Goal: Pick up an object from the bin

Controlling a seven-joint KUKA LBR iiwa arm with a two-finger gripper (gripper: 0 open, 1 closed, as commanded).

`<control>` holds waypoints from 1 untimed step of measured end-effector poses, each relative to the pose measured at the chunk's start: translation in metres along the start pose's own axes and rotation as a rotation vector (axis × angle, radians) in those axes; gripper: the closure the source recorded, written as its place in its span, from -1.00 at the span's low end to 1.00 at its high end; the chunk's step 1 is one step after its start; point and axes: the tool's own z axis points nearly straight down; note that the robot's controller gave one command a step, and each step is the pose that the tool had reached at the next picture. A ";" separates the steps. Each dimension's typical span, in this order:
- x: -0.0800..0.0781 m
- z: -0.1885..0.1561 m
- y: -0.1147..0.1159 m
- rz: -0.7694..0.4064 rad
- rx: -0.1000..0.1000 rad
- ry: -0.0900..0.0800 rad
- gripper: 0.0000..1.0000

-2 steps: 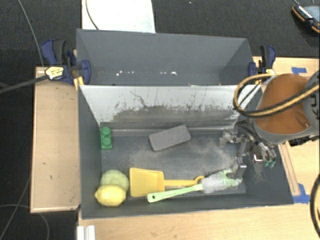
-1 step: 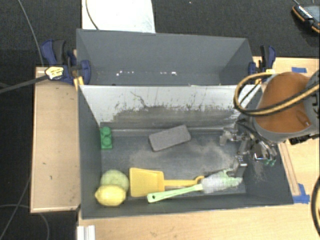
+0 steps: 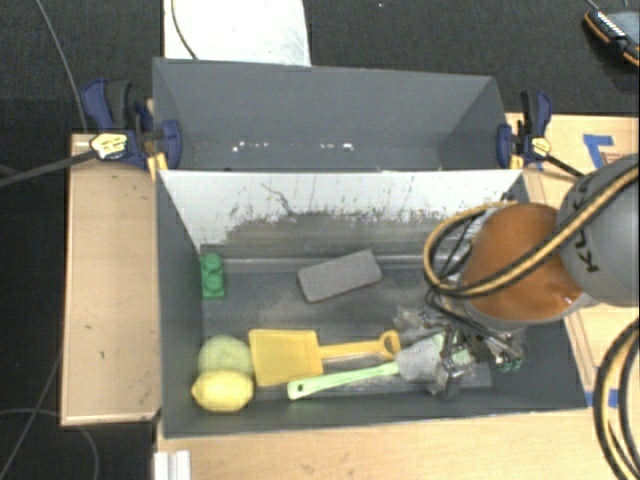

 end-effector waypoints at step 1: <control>0.006 -0.053 0.004 -0.010 0.001 0.003 -1.00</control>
Offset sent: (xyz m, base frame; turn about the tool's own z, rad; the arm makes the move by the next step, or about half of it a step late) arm -0.0055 0.0645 0.0285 -0.3831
